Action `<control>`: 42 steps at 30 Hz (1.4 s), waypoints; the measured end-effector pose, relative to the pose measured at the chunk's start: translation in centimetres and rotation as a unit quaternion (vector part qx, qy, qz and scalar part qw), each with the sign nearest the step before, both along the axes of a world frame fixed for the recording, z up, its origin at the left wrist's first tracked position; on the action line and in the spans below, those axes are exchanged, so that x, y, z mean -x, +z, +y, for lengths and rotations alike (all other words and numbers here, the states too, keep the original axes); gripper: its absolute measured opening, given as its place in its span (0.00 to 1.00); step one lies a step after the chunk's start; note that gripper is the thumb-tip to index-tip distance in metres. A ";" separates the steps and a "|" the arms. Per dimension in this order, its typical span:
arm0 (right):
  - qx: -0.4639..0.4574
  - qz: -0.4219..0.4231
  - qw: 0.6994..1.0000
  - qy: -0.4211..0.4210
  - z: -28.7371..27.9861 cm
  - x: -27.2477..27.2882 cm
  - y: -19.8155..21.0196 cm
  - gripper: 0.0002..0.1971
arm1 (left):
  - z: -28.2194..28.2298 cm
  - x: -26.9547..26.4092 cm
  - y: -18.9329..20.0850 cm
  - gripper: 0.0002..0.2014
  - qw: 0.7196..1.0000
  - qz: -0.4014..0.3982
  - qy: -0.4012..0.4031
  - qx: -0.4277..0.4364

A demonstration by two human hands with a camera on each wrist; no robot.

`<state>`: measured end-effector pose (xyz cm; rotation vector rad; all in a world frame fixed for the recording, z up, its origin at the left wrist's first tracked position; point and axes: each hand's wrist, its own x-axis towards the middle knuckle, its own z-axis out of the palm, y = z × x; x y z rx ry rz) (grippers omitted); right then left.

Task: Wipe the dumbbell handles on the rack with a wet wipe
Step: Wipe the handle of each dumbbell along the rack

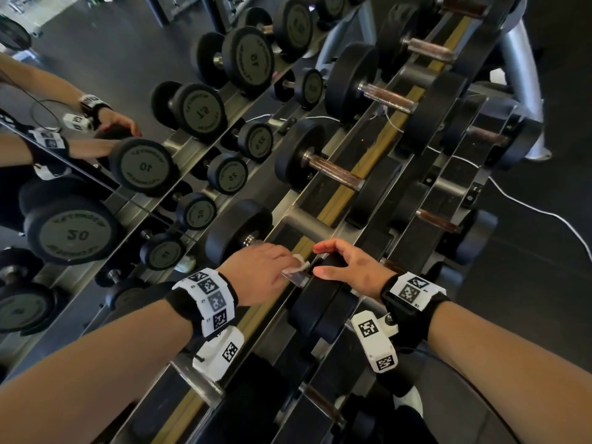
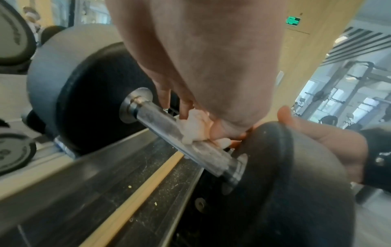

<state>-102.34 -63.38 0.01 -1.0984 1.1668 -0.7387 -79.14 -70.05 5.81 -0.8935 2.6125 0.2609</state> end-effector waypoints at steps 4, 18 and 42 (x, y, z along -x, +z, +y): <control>0.004 0.005 1.000 -0.003 0.0 0.0 -0.1 0.28 | -1.8 -0.2 -0.2 0.21 0.998 -0.034 0.032 0.047; 0.003 -0.005 1.000 -0.001 0.1 0.0 0.2 0.31 | -1.6 0.3 0.4 0.19 0.996 -0.023 0.082 0.035; 0.006 -0.004 1.000 0.010 0.0 0.0 -0.4 0.33 | 2.1 -0.8 0.4 0.34 0.968 0.038 0.249 0.011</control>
